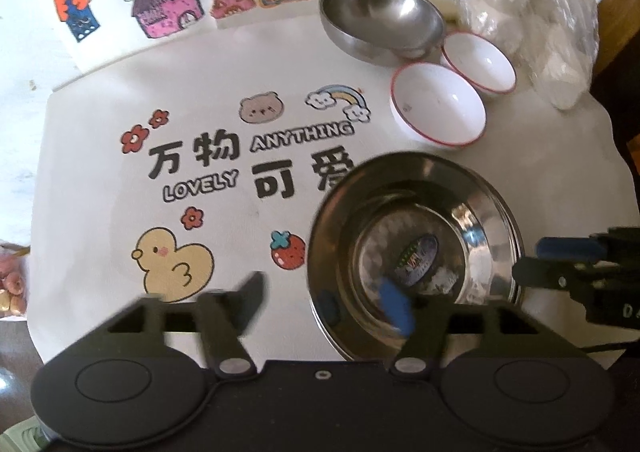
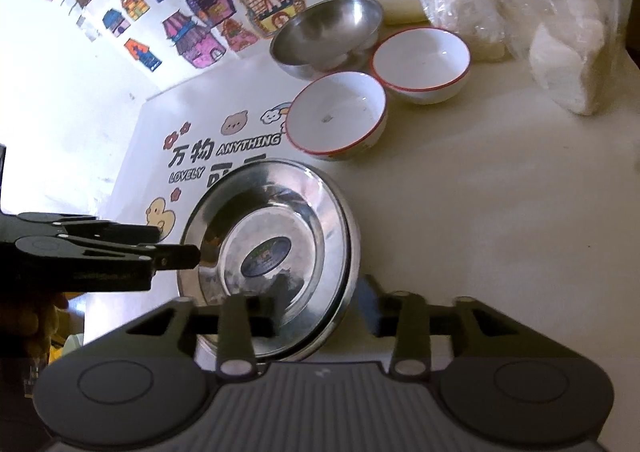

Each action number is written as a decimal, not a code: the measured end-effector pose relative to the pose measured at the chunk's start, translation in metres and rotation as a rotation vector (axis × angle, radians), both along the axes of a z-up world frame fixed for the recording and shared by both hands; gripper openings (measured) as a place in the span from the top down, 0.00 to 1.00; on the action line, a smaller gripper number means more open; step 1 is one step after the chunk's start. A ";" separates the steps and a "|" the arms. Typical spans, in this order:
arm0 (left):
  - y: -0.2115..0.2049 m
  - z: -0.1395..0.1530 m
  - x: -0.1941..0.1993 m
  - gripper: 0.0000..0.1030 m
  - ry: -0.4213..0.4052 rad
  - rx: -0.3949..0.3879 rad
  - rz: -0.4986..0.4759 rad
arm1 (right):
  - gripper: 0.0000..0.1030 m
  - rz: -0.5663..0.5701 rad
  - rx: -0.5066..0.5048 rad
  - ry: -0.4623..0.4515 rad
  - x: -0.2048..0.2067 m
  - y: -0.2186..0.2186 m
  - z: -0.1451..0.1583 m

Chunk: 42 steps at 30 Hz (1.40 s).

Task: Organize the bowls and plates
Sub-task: 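Open both grippers and lift them off the plate stack, then move the left gripper to a white red-rimmed bowl and close on its rim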

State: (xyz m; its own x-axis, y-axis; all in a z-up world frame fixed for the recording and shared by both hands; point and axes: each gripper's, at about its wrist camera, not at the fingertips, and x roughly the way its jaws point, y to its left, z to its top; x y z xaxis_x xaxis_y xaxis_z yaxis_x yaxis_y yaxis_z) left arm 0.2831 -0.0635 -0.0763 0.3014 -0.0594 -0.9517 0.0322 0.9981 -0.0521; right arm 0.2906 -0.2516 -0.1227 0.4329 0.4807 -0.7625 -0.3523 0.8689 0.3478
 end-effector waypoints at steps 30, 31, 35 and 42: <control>-0.009 0.001 0.071 0.01 -0.151 -0.023 0.064 | 0.00 -0.132 0.081 -0.078 0.016 -0.048 -0.006; -0.012 -0.001 0.077 0.01 -0.150 -0.024 0.054 | 0.00 -0.123 0.075 -0.086 0.019 -0.047 -0.006; -0.026 -0.013 0.103 0.01 -0.146 -0.015 0.011 | 0.00 -0.125 0.075 -0.089 0.038 -0.045 -0.007; -0.042 -0.031 0.134 0.01 -0.097 0.004 -0.043 | 0.00 -0.130 0.081 -0.084 0.072 -0.039 -0.013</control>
State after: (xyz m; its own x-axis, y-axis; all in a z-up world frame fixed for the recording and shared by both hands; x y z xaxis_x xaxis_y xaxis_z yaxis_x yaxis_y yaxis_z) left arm 0.4173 -0.1057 -0.1071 0.3892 -0.0701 -0.9185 0.0792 0.9960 -0.0425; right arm 0.3627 -0.2905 -0.1358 0.5559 0.4749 -0.6823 -0.2692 0.8794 0.3928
